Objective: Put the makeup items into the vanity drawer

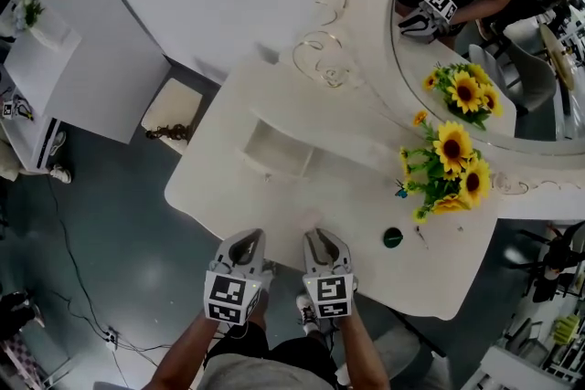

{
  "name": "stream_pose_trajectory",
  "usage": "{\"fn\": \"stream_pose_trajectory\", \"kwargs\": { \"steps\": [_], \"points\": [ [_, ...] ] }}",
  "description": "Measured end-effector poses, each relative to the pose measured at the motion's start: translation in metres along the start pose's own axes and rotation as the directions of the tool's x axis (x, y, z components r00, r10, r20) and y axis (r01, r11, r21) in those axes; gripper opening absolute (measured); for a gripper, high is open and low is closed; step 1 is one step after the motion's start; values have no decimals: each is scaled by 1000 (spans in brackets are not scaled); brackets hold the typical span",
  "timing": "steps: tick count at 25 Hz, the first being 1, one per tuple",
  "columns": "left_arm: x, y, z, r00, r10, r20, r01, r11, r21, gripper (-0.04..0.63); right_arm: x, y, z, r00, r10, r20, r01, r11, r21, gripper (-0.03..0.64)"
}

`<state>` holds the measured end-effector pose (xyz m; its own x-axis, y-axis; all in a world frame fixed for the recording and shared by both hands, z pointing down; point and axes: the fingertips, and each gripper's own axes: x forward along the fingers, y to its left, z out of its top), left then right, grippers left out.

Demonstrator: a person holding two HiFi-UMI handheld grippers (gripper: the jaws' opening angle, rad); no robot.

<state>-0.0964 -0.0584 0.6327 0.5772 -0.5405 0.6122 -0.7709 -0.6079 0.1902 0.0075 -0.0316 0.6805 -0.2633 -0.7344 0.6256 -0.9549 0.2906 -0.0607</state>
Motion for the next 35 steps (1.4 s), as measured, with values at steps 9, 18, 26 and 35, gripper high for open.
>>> {"fn": "stream_pose_trajectory", "kwargs": {
  "steps": [9,18,26,35],
  "points": [
    [-6,15,4,999,39,20,-39,999,-17,0,1,3,5,1000,8,8,-8,999,-33,58],
    [-22,15,36,995,49,82,-49,999,-5,0,-27,2,54,994,-9,110,14,999,-48,51],
    [-33,31,84,984,70,166,-72,997,10,0,-33,0,118,974,-17,228,34,997,-70,49],
    [-22,62,112,971,108,212,-108,994,-11,0,6,0,160,961,4,275,20,996,-82,51]
  ]
}}
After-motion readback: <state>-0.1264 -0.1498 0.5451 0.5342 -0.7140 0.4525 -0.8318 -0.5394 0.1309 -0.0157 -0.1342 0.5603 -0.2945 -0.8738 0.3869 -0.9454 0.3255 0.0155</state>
